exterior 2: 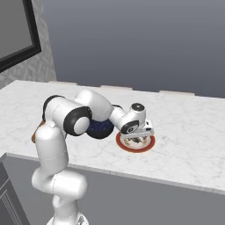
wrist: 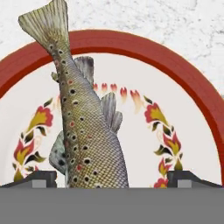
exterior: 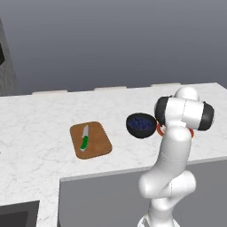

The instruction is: Pick up the knife from the drawer and place it on the cutting board. Then place the meat from the plate to the cutting board.

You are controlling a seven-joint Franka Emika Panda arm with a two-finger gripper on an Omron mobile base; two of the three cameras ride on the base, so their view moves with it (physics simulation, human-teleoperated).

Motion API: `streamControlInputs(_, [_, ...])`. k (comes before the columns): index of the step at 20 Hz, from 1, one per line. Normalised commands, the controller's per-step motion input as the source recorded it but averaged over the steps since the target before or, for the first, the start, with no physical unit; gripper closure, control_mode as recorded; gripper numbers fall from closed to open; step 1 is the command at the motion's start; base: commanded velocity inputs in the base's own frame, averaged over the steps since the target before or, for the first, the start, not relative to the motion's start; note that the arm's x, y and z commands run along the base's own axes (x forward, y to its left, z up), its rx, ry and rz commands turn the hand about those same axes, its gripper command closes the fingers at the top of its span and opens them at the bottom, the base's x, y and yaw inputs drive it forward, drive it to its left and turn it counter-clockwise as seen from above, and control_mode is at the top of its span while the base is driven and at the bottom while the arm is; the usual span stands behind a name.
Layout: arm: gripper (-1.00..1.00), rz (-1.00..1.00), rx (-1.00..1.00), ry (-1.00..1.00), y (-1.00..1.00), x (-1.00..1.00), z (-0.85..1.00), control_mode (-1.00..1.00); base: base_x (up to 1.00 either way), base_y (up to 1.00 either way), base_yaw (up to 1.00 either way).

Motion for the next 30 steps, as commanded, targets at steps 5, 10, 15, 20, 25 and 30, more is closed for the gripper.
streamControlInputs(5, [1.0, 0.04, 0.0, 0.0, 0.09, 0.0, -0.27, -1.0, 0.0, 0.0, 0.0])
streamControlInputs(10, [1.0, 0.05, 0.0, -0.02, 0.18, -0.33, 0.11, -1.0, 0.0, 0.0, 0.0])
streamControlInputs(15, [1.0, 0.02, 0.0, -0.11, 0.0, -0.71, 0.96, -1.0, 0.0, 0.0, 0.0])
streamControlInputs(20, [1.0, 0.04, 0.0, -0.03, 0.66, -0.63, 0.95, -1.0, 0.0, 0.0, 0.0])
streamControlInputs(25, [1.0, 0.01, 0.0, 0.06, 1.0, -0.46, 0.9, -1.0, 0.0, 0.0, 0.0])
streamControlInputs(30, [1.0, 0.0, 0.0, 0.21, 1.0, -0.4, 0.72, -1.0, 0.0, 0.0, 0.0])
